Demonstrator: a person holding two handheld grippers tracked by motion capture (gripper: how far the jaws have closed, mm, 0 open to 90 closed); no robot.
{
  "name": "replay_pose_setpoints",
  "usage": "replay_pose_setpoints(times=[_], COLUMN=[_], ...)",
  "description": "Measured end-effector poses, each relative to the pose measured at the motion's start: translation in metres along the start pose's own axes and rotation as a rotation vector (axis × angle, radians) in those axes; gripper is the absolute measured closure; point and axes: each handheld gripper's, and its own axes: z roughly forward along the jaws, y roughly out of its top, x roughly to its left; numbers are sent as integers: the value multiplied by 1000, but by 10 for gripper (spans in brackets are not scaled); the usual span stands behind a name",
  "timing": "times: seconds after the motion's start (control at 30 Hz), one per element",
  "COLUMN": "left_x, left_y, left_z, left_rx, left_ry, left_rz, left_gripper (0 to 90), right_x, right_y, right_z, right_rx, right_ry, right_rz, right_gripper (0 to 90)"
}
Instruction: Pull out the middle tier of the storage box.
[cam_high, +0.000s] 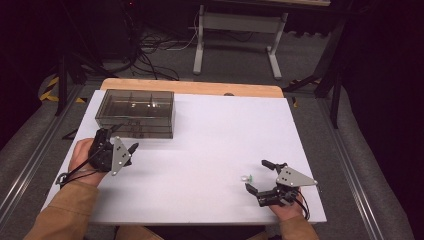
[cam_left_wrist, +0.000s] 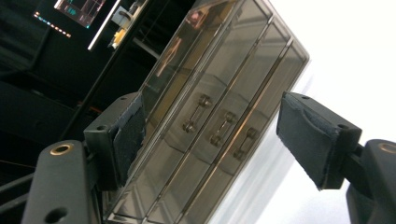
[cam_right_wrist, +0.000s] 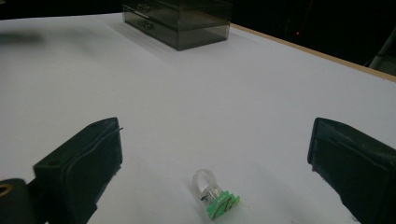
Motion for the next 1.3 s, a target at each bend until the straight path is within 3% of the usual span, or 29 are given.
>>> replay_pose_setpoints(times=[0.23,0.37,0.4,0.53,0.7,0.83,0.97,1.3], left_x=[-6,-11,-11,-17,-18,-22,-23,-23], left_y=[-1,-2,-1,-1,-3,-5,-7,-8], left_z=[4,5,5,8,9,12,13,20], left_rx=[42,35,36,69,86,108,125,144], left_ry=[31,69,85,131,139,183,202,198], left_rz=[103,129,158,202,228,262,287,307], left_gripper=[274,319,333,353,358,385,396,449], right_x=[0,0,0,0,1,1,1,1], right_y=[0,0,0,0,0,0,0,0], right_z=[0,0,0,0,0,0,0,1], right_rx=[1,2,2,2,3,6,7,7], right_ry=[-1,-1,0,0,1,-2,-3,-1], right_rz=[-2,-2,-2,-3,-4,-5,-4,-8], right_gripper=[35,35,35,35,35,36,37,38])
